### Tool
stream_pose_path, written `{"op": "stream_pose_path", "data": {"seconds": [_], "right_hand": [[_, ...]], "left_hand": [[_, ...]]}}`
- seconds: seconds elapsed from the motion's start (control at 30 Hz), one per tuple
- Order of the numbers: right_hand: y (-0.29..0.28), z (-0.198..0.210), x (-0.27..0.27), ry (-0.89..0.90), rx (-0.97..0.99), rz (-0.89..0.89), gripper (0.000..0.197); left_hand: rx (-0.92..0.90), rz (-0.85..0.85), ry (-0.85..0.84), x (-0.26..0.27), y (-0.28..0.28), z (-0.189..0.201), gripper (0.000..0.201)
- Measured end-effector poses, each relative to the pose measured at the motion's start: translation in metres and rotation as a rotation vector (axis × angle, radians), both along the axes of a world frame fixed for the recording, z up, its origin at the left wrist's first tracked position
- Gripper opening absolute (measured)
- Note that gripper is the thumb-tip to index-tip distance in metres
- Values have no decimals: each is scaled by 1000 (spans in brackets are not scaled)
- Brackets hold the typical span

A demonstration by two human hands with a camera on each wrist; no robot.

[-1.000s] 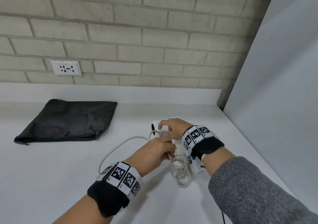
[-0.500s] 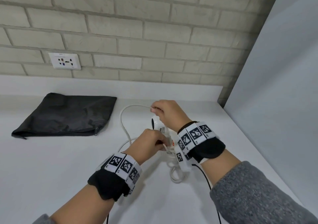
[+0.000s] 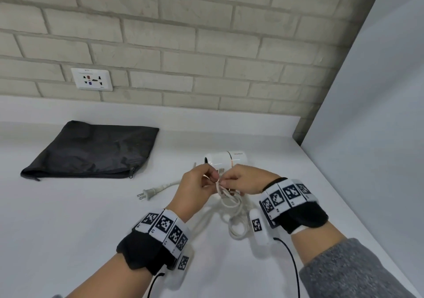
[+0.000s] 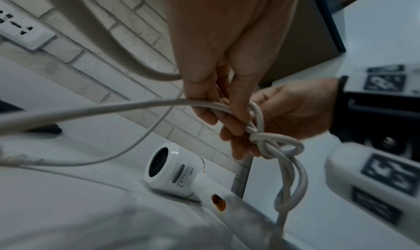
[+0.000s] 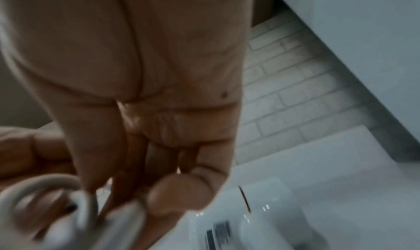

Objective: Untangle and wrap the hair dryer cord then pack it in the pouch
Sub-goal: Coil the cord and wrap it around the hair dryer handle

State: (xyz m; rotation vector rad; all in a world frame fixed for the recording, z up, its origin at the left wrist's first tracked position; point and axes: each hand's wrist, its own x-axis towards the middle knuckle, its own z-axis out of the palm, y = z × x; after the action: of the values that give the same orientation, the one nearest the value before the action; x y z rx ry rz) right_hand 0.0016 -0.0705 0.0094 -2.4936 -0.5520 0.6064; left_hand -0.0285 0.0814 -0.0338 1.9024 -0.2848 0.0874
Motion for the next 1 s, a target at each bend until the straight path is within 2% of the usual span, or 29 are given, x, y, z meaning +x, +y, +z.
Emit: {"op": "stream_pose_path", "data": {"seconds": [0.1, 0.2, 0.27, 0.3, 0.4, 0.5, 0.6, 0.67, 0.73, 0.8, 0.83, 0.87, 0.93, 0.97, 1.0], "right_hand": [[-13, -9, -7, -16, 195, -106, 14], [-15, -15, -17, -175, 196, -161, 8], [-13, -18, -25, -296, 227, -192, 13], [-13, -20, -28, -365, 262, -228, 16], [-14, -30, -31, -535, 434, -370, 9], [-14, -39, -35, -582, 616, -408, 8], [-15, -47, -38, -502, 839, -427, 7], [-17, -49, -40, -308, 1130, -458, 7], [-22, -47, -43, -63, 1436, -403, 20], [-26, -40, -44, 110, 1560, -341, 29], [-27, -36, -45, 130, 1531, -356, 28], [-29, -31, -46, 89, 1405, -396, 26], [-32, -20, -48, -106, 950, -437, 29], [-34, -15, -48, -189, 784, -429, 29], [-36, -12, -46, -235, 719, -417, 28]], "left_hand": [[-23, 4, 15, 2, -2, 1, 30], [47, 11, 38, 2, -7, 2, 17], [80, 9, 36, 2, -10, 3, 14], [95, 2, 31, 2, -10, 3, 17], [156, -33, 26, 5, -8, 7, 19], [71, -30, -6, 9, -10, 12, 9], [-35, 41, -30, 10, -16, 16, 11], [-136, 85, 11, 11, -19, 17, 13], [-239, 133, 106, 13, -19, 19, 15], [-267, 134, 174, 13, -20, 22, 19], [-236, 113, 164, 13, -20, 23, 21], [-177, 92, 131, 11, -21, 25, 23], [-63, 59, 36, 6, -23, 28, 21], [-38, 48, 1, 4, -24, 29, 20], [-29, 44, -17, 3, -25, 30, 19]]}}
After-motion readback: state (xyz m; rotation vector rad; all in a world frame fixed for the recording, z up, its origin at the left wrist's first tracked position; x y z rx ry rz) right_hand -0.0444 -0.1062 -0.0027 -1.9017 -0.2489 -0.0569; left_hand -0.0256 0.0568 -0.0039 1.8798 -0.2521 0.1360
